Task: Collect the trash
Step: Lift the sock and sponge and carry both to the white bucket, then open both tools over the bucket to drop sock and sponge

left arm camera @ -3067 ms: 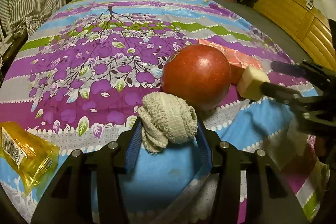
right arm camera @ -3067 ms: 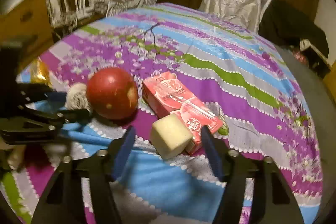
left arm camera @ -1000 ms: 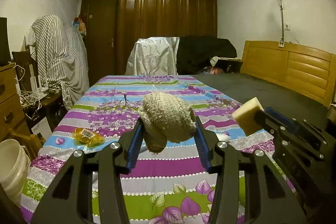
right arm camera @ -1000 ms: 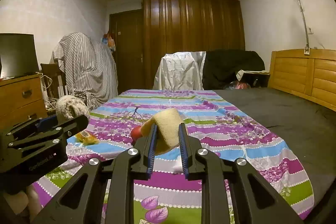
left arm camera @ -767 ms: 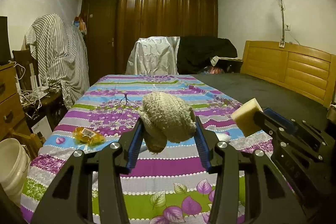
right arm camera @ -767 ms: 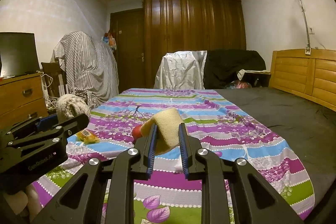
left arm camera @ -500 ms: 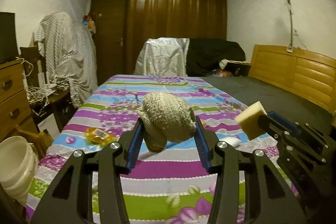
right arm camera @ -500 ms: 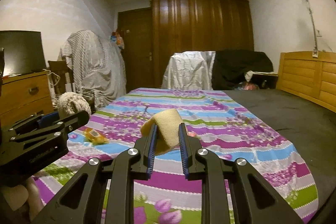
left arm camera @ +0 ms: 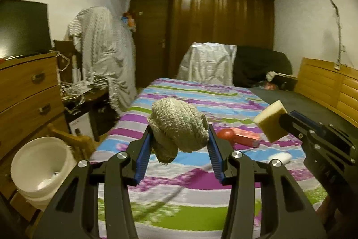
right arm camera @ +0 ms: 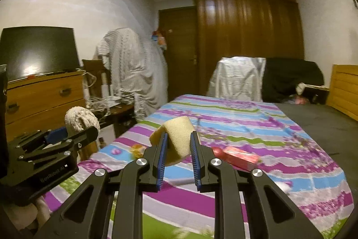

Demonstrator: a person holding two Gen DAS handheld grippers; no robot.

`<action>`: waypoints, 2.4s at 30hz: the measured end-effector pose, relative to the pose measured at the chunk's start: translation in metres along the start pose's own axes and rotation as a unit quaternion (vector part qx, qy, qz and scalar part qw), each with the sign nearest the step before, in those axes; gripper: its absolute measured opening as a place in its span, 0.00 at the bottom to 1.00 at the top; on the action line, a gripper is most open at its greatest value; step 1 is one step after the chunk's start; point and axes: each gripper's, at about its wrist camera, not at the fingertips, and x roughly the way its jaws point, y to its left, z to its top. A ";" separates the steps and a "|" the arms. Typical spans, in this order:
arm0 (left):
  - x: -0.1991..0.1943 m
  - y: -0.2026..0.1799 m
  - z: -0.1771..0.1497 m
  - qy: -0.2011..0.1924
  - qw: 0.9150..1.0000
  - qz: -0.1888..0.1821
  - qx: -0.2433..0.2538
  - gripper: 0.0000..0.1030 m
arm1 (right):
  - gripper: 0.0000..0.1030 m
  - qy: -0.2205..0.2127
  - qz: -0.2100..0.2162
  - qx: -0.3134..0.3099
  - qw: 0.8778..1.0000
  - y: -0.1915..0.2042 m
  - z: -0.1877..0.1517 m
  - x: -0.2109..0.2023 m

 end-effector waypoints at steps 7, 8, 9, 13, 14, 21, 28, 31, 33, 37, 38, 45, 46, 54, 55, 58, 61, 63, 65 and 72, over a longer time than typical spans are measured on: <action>-0.005 0.059 0.009 0.002 0.998 0.054 -0.028 0.44 | 0.21 0.012 0.055 -0.023 0.998 0.064 0.022 0.031; -0.006 0.066 0.010 0.001 0.998 0.060 -0.031 0.44 | 0.21 0.014 0.065 -0.029 0.997 0.076 0.025 0.036; -0.007 0.081 0.012 0.002 0.997 0.073 -0.037 0.44 | 0.21 0.014 0.071 -0.032 0.997 0.085 0.028 0.040; -0.011 0.119 0.015 0.006 0.993 0.106 -0.056 0.44 | 0.21 0.021 0.105 -0.043 0.993 0.130 0.039 0.056; -0.013 0.129 0.015 0.007 0.992 0.114 -0.060 0.44 | 0.21 0.025 0.116 -0.045 0.992 0.143 0.041 0.063; -0.025 0.196 0.019 0.014 0.982 0.170 -0.080 0.44 | 0.21 0.060 0.180 -0.061 0.980 0.228 0.060 0.106; -0.026 0.275 0.020 0.054 0.969 0.220 -0.101 0.45 | 0.21 0.125 0.242 -0.097 0.957 0.327 0.076 0.175; -0.023 0.298 0.011 0.074 0.964 0.233 -0.106 0.45 | 0.21 0.159 0.263 -0.108 0.946 0.362 0.071 0.199; -0.017 0.313 0.003 0.098 0.961 0.231 -0.112 0.45 | 0.21 0.185 0.273 -0.117 0.937 0.376 0.065 0.216; 0.003 0.334 -0.009 0.134 0.958 0.225 -0.118 0.45 | 0.21 0.249 0.287 -0.127 0.916 0.406 0.050 0.256; 0.007 0.337 -0.011 0.141 0.957 0.225 -0.118 0.45 | 0.21 0.261 0.290 -0.129 0.912 0.407 0.045 0.262; 0.021 0.357 -0.020 0.166 0.952 0.226 -0.123 0.45 | 0.21 0.301 0.295 -0.129 0.898 0.424 0.030 0.294; 0.022 0.357 -0.020 0.167 0.952 0.226 -0.123 0.46 | 0.21 0.301 0.296 -0.131 0.897 0.425 0.029 0.295; 0.026 0.360 -0.020 0.170 0.951 0.229 -0.122 0.54 | 0.22 0.298 0.296 -0.140 0.897 0.425 0.028 0.298; 0.025 0.360 -0.019 0.170 0.949 0.236 -0.120 0.67 | 0.26 0.295 0.295 -0.139 0.898 0.423 0.029 0.298; 0.020 0.363 -0.018 0.164 0.947 0.249 -0.123 0.80 | 0.40 0.287 0.295 -0.124 0.903 0.414 0.033 0.297; 0.012 0.365 -0.016 0.158 0.945 0.254 -0.130 0.82 | 0.41 0.280 0.298 -0.112 0.906 0.405 0.038 0.291; 0.004 0.362 -0.013 0.149 0.946 0.255 -0.133 0.83 | 0.42 0.275 0.302 -0.106 0.907 0.400 0.041 0.285; -0.005 0.356 -0.010 0.143 0.947 0.254 -0.137 0.85 | 0.44 0.264 0.312 -0.096 0.908 0.392 0.046 0.274; -0.074 0.306 -0.009 0.054 0.953 0.281 -0.104 0.94 | 0.66 0.187 0.350 -0.088 0.914 0.349 0.043 0.188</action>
